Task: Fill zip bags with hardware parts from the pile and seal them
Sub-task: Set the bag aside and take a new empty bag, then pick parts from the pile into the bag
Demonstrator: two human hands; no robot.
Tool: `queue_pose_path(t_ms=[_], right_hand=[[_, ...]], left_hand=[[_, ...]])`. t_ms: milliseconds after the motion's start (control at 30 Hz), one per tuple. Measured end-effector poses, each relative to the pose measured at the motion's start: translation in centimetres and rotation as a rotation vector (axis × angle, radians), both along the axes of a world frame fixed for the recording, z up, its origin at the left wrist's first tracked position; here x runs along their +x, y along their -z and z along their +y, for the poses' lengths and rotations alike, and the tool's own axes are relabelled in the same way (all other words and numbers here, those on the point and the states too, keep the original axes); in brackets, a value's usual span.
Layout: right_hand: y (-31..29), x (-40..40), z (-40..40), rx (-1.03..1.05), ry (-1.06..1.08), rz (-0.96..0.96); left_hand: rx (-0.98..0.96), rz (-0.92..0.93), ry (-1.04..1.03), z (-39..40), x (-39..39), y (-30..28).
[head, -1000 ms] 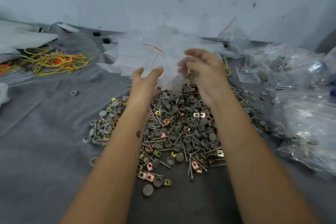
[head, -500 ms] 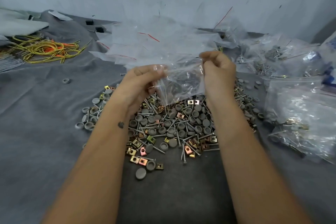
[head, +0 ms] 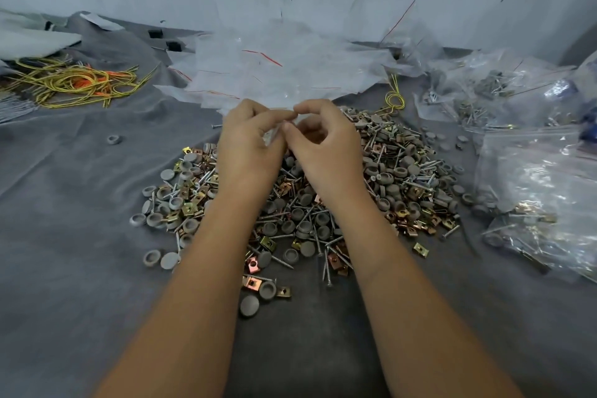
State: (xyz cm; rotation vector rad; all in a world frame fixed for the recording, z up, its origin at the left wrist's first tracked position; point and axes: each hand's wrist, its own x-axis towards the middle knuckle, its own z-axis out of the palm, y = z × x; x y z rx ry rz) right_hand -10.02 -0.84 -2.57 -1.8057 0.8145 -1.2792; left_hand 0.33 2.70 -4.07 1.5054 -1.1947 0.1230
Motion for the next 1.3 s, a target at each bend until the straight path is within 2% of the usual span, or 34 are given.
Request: queue_pose_path(t_ms=[167,300,367,433,567,667,800,900,1000,1067,1167,1300], right_hand=[[-0.9,0.6,-0.9,0.105,0.000,-0.086],[-0.7,0.3,-1.5,0.103,0.062,-0.114],[-0.3,0.0,-1.6,0.105,0.074,-0.122],[0.1,-0.4,-1.7,0.131,0.043,-0.142],[0.4,-1.2,-1.5,0.173,-0.050,-0.176],[0.4,-1.3,-1.4,0.153,-0.105,-0.161],[0.7,-1.3,-1.3,0.024,-0.029,-0.034],[0.8,-1.5,-1.4,-0.027,0.099,-0.029],[1.0,-1.6,-1.5,-0.072,0.252,-0.036],[1.1,-1.5,-1.3,-0.158,0.260,0.033],[1.2,-1.6,-1.0,-0.303,0.178,0.141],[1.6,-1.4,-1.1,-0.352,0.152,0.233]], left_hand=[[0.040,0.024,0.000,-0.9,-1.1,-1.1],[0.066,-0.012,0.112,-0.2,-1.3,-0.7],[0.049,0.129,0.168,0.5,-1.1,-0.5],[0.052,0.239,0.130,0.7,-0.8,-0.4],[0.145,0.104,0.012,0.4,-0.5,0.0],[0.087,-0.004,0.013,0.4,-0.7,0.2],[-0.014,-0.017,-0.007,0.4,-0.8,0.2],[-0.094,-0.044,-0.073,0.8,-0.5,0.0],[-0.141,-0.189,-0.063,1.0,-0.9,-0.2],[-0.134,-0.255,-0.026,1.0,-1.2,-0.3],[-0.110,-0.222,-0.022,0.9,-1.3,-0.2],[-0.091,-0.212,-0.052,0.8,-1.1,0.0]])
